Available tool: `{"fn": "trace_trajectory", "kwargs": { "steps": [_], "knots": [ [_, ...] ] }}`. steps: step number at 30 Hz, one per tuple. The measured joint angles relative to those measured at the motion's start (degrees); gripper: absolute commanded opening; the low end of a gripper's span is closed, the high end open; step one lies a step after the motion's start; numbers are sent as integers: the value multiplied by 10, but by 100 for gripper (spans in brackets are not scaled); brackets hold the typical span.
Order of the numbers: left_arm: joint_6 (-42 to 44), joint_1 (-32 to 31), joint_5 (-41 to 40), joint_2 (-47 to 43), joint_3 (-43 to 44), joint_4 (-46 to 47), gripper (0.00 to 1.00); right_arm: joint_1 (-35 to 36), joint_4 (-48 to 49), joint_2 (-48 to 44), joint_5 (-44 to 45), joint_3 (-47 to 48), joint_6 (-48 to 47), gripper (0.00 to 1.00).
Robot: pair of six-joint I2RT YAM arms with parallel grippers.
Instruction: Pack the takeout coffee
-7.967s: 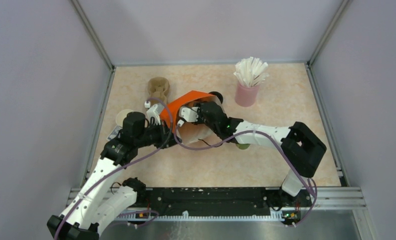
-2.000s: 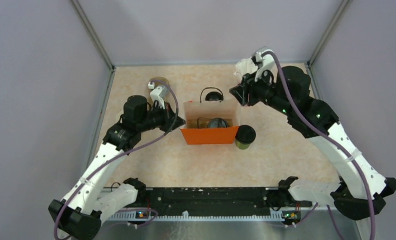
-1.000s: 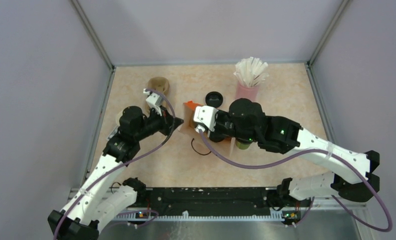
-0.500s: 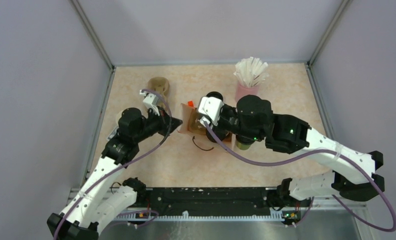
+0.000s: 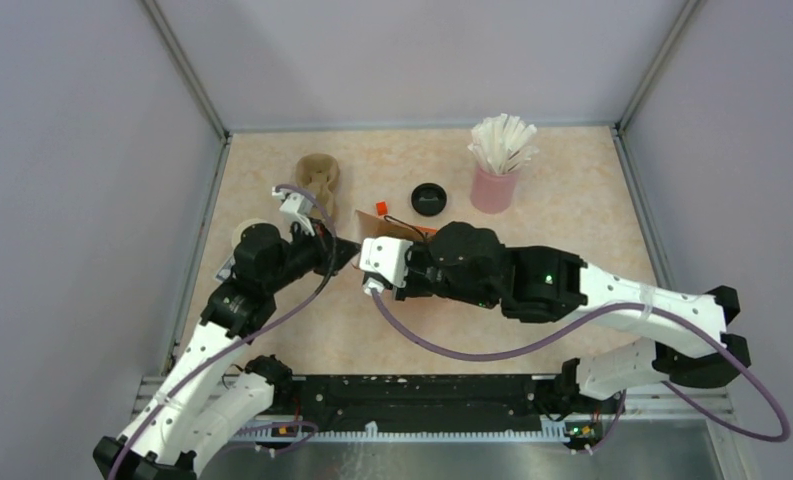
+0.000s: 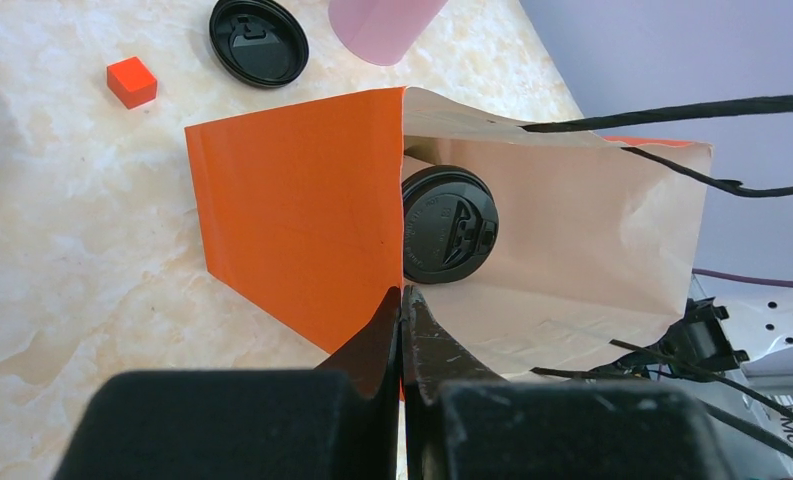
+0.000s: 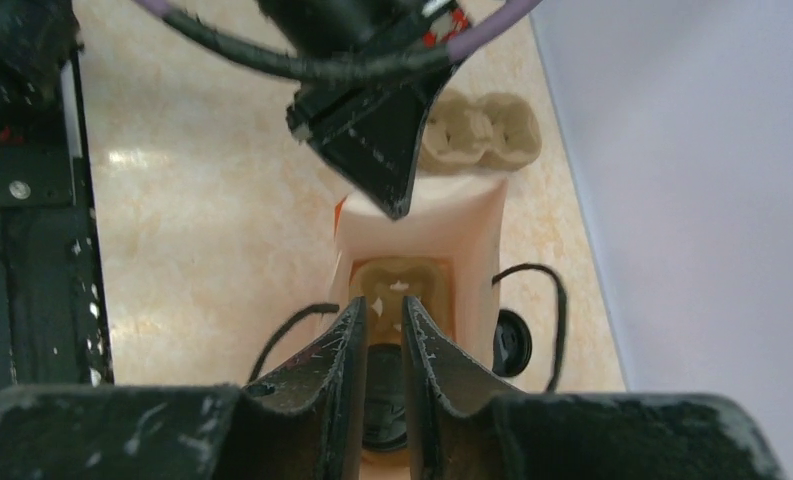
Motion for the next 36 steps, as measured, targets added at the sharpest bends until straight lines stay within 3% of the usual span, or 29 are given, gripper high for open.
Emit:
{"fn": "trace_trajectory", "kwargs": {
  "steps": [14,25,36],
  "knots": [
    [3,0,15,-99,-80,4,0,-58,-18,56,31,-114,5,8],
    [9,0,23,-118,-90,-4,0,-90,-21,137,36,-117,-17,3],
    [22,0,11,-129,-90,-30,0,-112,-36,141,52,-146,-35,0]
  ]
}}
